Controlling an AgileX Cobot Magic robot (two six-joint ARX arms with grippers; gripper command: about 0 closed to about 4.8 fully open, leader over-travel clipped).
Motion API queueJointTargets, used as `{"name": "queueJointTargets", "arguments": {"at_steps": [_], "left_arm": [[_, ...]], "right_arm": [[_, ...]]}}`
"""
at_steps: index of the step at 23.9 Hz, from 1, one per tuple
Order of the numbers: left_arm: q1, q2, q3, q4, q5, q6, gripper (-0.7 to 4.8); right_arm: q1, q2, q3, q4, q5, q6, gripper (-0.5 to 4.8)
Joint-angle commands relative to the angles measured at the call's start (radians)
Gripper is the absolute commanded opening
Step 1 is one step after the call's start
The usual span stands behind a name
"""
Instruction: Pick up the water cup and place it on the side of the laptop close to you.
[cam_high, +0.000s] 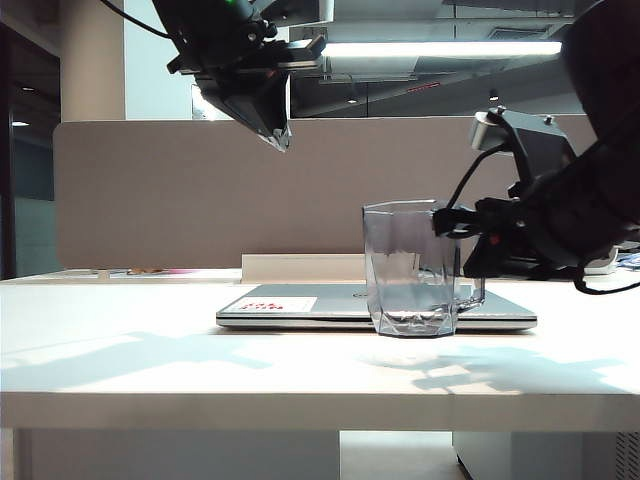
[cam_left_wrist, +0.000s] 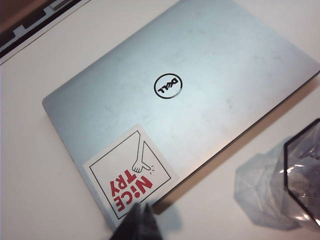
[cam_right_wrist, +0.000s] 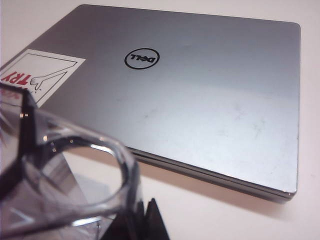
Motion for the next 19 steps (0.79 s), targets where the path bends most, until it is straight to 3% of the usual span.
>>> {"name": "queueJointTargets", "arguments": {"at_steps": [1, 19], "left_arm": [[-0.001, -0.006, 0.003, 0.001, 0.001, 0.0, -0.04], [-0.001, -0.009, 0.003, -0.018, 0.0, 0.001, -0.04]], "right_arm": [[0.001, -0.006, -0.006, 0.047, 0.008, 0.012, -0.02], [0.001, 0.193, -0.006, 0.297, -0.025, -0.003, -0.01]]}}
